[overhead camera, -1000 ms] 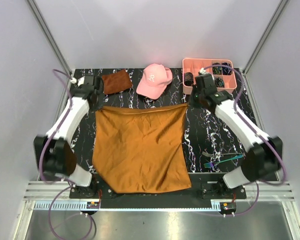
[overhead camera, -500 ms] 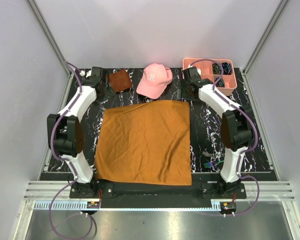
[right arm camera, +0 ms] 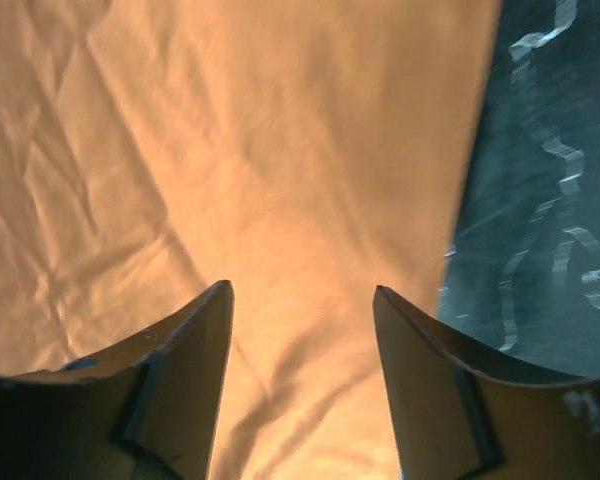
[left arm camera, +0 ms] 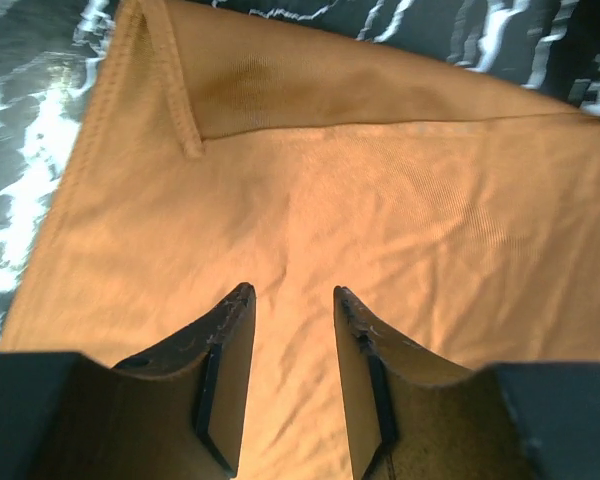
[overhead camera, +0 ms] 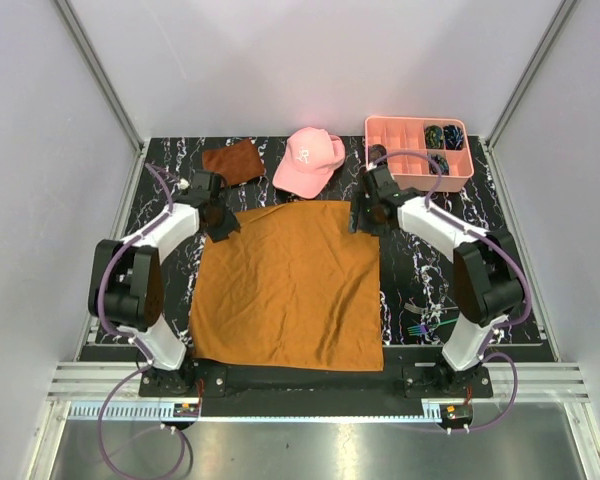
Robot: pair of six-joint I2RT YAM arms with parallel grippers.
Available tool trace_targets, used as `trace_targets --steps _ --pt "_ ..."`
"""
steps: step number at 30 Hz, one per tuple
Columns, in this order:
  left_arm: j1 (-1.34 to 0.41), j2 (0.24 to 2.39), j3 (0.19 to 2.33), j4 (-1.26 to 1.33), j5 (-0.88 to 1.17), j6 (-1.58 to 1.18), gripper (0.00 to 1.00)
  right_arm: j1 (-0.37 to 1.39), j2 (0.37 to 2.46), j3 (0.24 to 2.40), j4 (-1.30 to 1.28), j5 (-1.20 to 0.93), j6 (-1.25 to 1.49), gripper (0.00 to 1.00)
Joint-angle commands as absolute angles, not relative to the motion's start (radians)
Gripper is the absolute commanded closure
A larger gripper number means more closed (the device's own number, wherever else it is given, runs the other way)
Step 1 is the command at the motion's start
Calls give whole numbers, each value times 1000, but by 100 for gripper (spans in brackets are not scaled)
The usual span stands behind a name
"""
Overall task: Fold the napkin into a case and place the utensils inside
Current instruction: Flatten out the crumpled napkin at the center of the board.
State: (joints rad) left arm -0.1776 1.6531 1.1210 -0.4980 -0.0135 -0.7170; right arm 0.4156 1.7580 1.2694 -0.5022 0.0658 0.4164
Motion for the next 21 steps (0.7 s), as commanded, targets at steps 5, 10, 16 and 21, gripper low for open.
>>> trace_targets --steps 5,10,16,21 --pt "-135 1818 1215 -416 3 -739 58 437 1767 1190 -388 -28 459 36" --pt "-63 1965 1380 -443 17 -729 57 439 1769 1160 -374 -9 449 37" --pt "0 2077 1654 -437 133 -690 53 439 1784 1170 -368 -24 451 39" --pt "21 1984 1747 -518 51 -657 46 451 1749 1151 -373 -43 469 40"
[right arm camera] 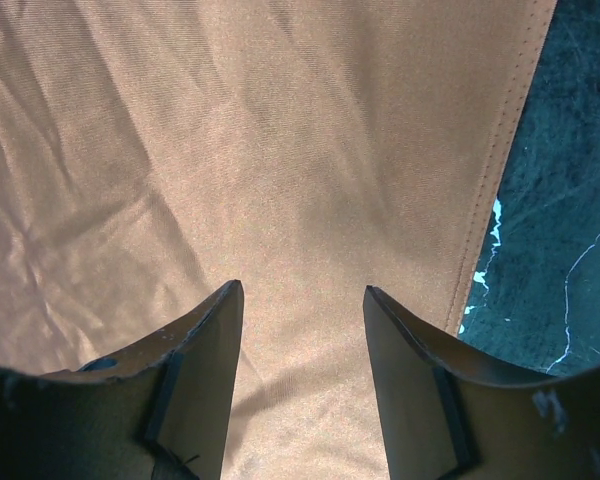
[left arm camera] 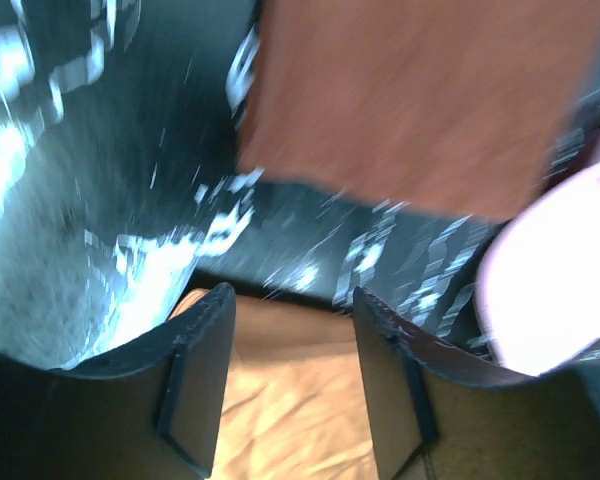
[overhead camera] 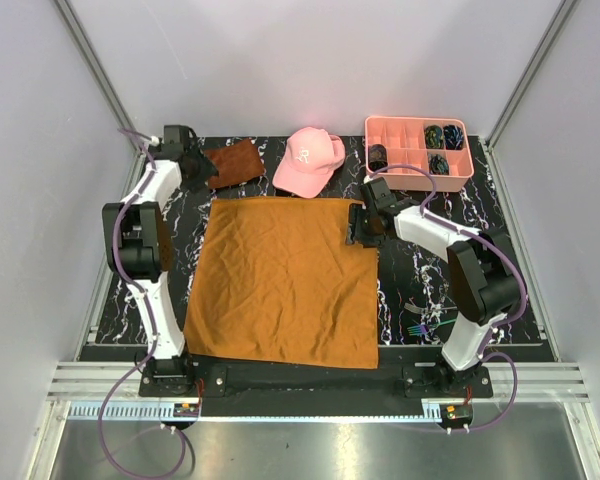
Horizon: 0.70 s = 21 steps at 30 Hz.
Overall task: Fold the napkin into a case and place the utensils inside
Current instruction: Flatten out the crumpled napkin at the center of the board.
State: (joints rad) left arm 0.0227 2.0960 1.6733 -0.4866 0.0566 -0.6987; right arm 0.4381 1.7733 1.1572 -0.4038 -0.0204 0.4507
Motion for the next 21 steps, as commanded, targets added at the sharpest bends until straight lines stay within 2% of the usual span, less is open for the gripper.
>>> trace_targets --steps 1,5,7,12,17,21 --pt "20 1947 1686 -512 37 -660 45 457 1741 1146 -373 -46 472 40" --pt "5 1769 1436 -466 72 -716 42 488 1704 1134 -406 -75 482 38" --pt "-38 1651 1242 -411 97 -736 42 506 1687 1108 -413 -83 494 36" --pt "-202 1490 962 -374 91 -752 44 508 1713 1087 -402 -28 479 33" --pt "-272 1499 882 -347 61 -781 44 506 1795 1144 -402 100 439 34" --pt "-253 1618 932 -359 75 -784 44 500 1868 1221 -399 136 411 34"
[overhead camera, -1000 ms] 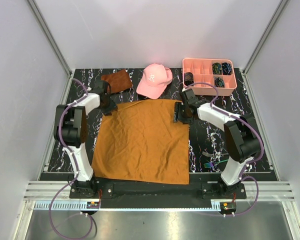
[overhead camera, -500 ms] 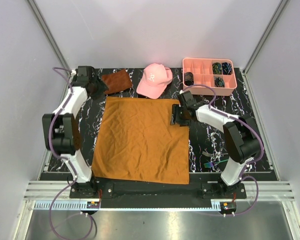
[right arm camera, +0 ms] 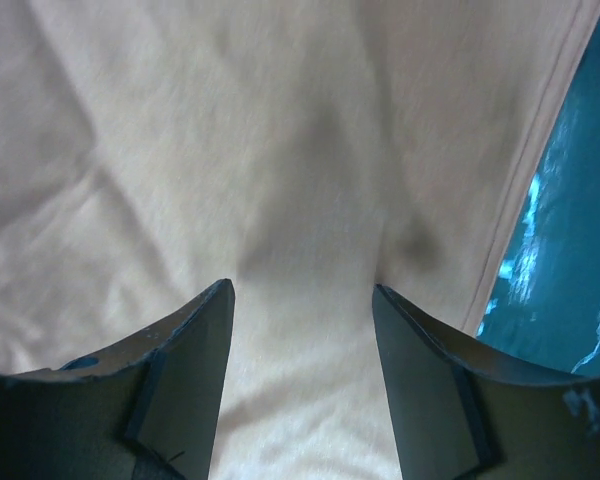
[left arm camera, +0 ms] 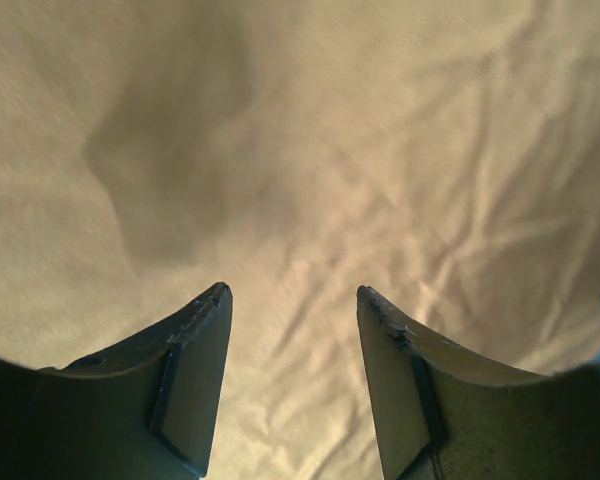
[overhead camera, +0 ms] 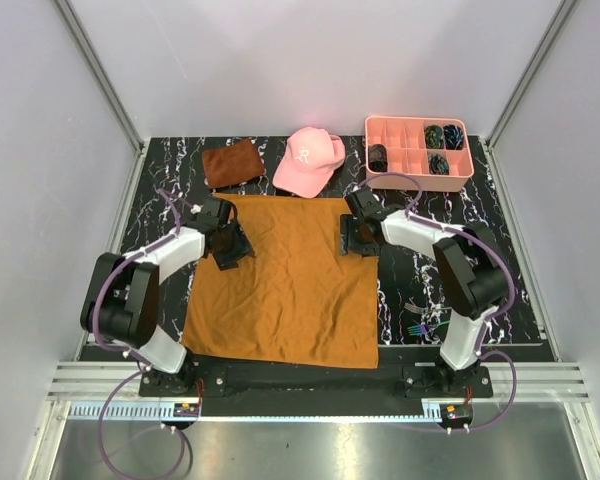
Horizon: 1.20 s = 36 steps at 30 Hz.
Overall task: Fold the napkin into a case and place the utensils inside
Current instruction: Flatten out the crumpled napkin at the center of the board.
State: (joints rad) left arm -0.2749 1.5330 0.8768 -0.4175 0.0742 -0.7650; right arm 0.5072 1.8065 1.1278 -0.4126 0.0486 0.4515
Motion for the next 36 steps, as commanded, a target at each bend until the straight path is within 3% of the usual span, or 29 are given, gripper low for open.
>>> trace_targets --steps 1,8,12,15,16,19,25,28,31,36 --pt "-252 1643 948 -357 68 -785 43 497 1885 1236 -400 152 402 33" --pt "-229 1903 1167 -386 95 -775 43 446 2065 1472 -406 199 293 32" --pt "-210 1885 1233 -403 95 -787 43 446 2089 1600 -489 202 244 28" --pt "-210 1764 1177 -422 65 -787 39 449 2042 1652 -587 207 261 11" --pt "-210 1723 1149 -425 57 -788 36 454 1998 1652 -610 215 274 0" --pt "-210 1550 1039 -500 6 -801 32 462 1892 1608 -725 183 354 0" --pt "-204 1214 867 -748 -170 -941 32 492 1570 1243 -761 48 528 0" --pt "-199 1122 792 -788 -176 -986 34 541 1395 1071 -769 49 641 2" --pt "-198 1054 744 -833 -209 -1051 34 633 1263 918 -795 77 788 12" --pt "-190 1008 732 -952 -276 -1181 35 752 1223 796 -824 91 977 16"
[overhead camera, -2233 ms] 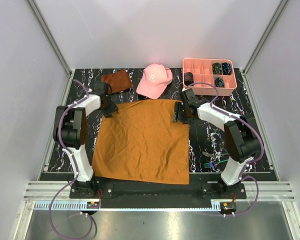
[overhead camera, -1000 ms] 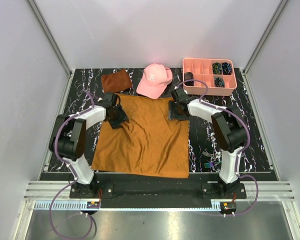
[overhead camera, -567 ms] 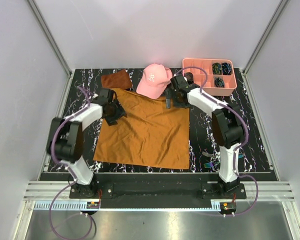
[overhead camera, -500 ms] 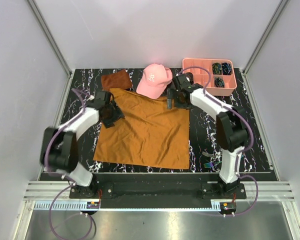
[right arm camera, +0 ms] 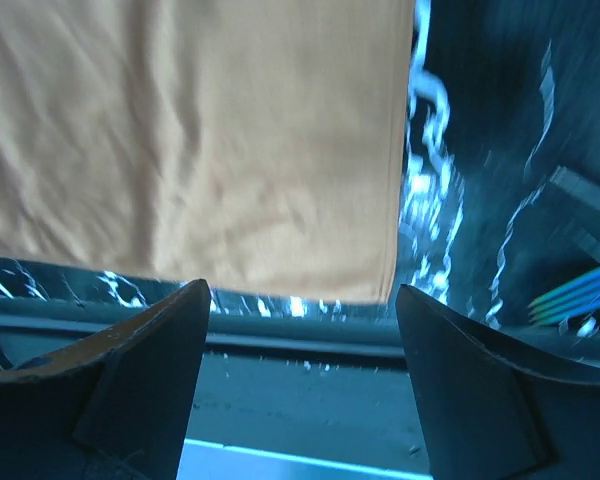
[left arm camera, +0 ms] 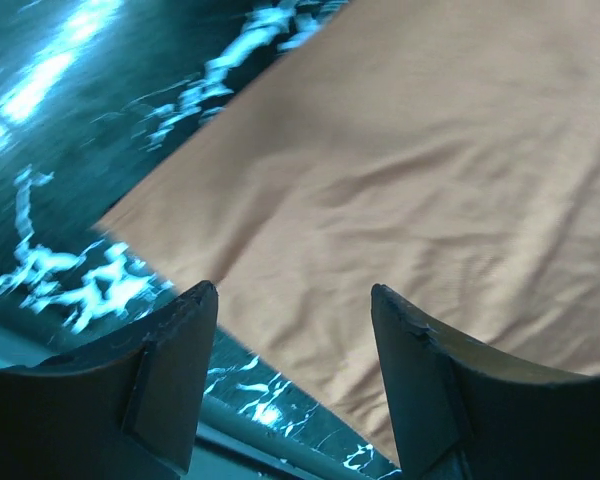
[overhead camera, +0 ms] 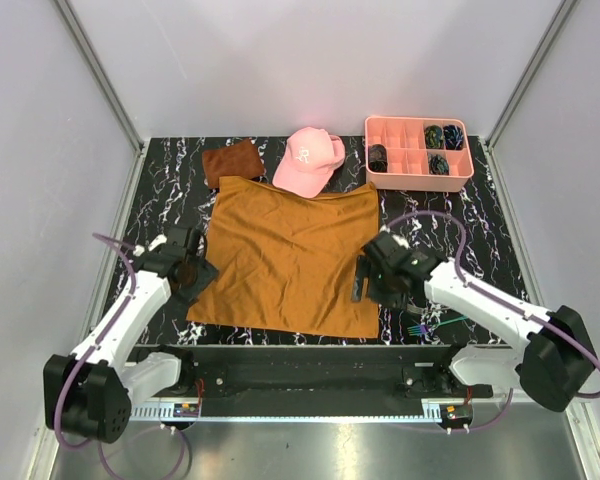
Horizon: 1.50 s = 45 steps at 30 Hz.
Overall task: Fold the napkin into a case and place the utensils inside
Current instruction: Flatten out the crumpled napkin at the center of the board.
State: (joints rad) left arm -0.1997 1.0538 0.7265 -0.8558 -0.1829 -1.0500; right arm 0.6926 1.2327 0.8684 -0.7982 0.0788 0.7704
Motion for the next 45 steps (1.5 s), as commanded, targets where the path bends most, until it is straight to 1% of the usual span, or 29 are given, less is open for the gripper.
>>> trace_targets --steps 1,3,6,7,10,11,14,22,27,40,45 --pt "-189 1003 733 -956 -278 -1187 35 770 1238 763 -828 84 995 16" --pt "-189 1000 741 -957 -281 -1184 35 781 1241 733 -822 80 1038 16" --pt "-187 996 749 -957 -290 -1177 36 787 1171 667 -796 92 1126 23" --pt "-187 996 752 -959 -290 -1175 37 787 1154 641 -793 97 1143 28" --pt "-187 996 758 -957 -284 -1161 37 787 1097 606 -799 132 1218 35" --pt "-187 997 759 -957 -284 -1160 37 787 1086 598 -799 135 1256 45" --pt "-187 992 765 -957 -284 -1152 38 787 1072 591 -799 146 1299 51" --pt "-187 968 788 -954 -294 -1134 37 787 1160 615 -804 127 1344 52" --pt "-187 953 790 -948 -311 -1117 37 787 1192 630 -818 121 1387 55" --pt "-179 910 804 -945 -342 -1072 37 793 1279 666 -825 101 1437 56" --pt "-178 890 799 -946 -330 -1063 36 795 1319 650 -795 74 1459 61"
